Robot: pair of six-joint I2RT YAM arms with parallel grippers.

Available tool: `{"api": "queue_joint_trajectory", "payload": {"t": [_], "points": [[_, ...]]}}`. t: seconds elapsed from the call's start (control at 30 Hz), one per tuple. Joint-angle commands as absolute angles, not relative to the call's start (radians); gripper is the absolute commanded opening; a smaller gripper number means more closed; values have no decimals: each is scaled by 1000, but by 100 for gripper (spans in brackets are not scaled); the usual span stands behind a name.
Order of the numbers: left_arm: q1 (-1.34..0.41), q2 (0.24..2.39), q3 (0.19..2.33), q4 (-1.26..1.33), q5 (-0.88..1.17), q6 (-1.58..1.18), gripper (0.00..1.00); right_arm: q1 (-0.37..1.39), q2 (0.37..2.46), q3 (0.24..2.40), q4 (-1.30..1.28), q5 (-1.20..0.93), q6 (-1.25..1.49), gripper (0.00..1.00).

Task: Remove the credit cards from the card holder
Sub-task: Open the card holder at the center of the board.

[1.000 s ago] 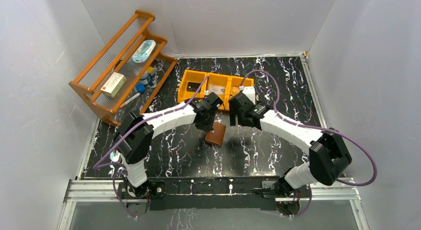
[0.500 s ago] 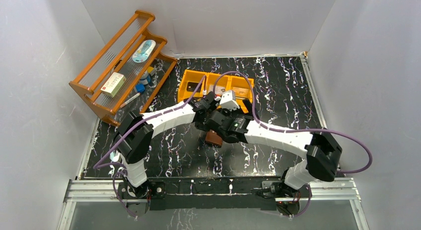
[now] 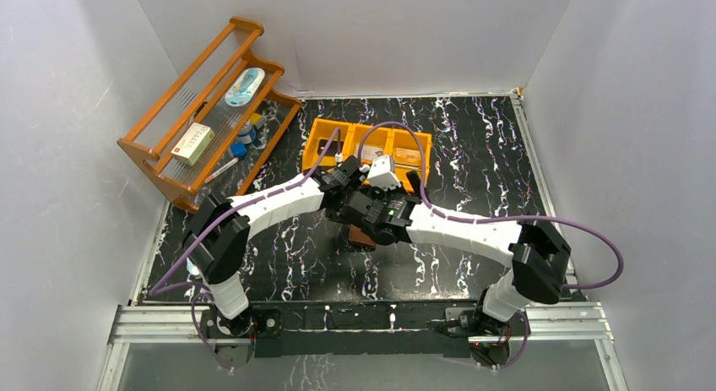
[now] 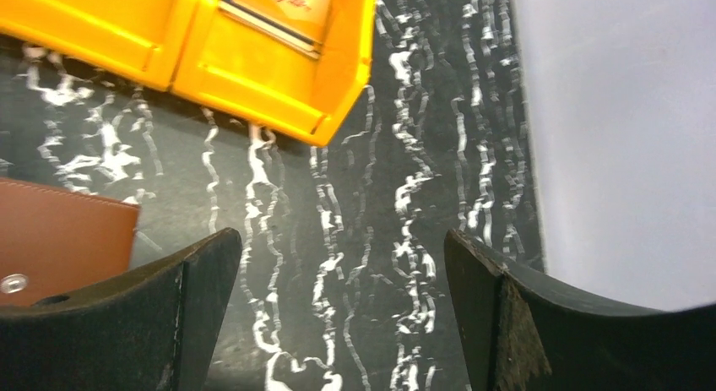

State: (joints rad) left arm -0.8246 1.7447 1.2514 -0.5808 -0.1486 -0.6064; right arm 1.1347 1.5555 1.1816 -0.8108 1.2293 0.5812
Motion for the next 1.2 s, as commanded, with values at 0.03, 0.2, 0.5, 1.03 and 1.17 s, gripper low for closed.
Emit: {"api": "queue_joint_trajectory", "payload": {"t": [0.03, 0.2, 0.5, 1.03, 1.17], "points": [[-847, 1620, 1252, -567, -127, -604, 0, 1123, 1488, 1189, -679, 1003, 633, 98], [-847, 1562, 1268, -562, -112, -618, 0, 1013, 1338, 1037, -455, 665, 699, 98], [-848, 1514, 1215, -410, 49, -617, 0, 766, 1204, 850, -309, 244, 858, 98], [-832, 1481, 1056, -582, -229, -696, 0, 725, 1324, 828, -205, 2, 835, 81], [-820, 1470, 1024, -607, -252, -701, 0, 706, 1367, 817, -165, -65, 847, 69]]}}
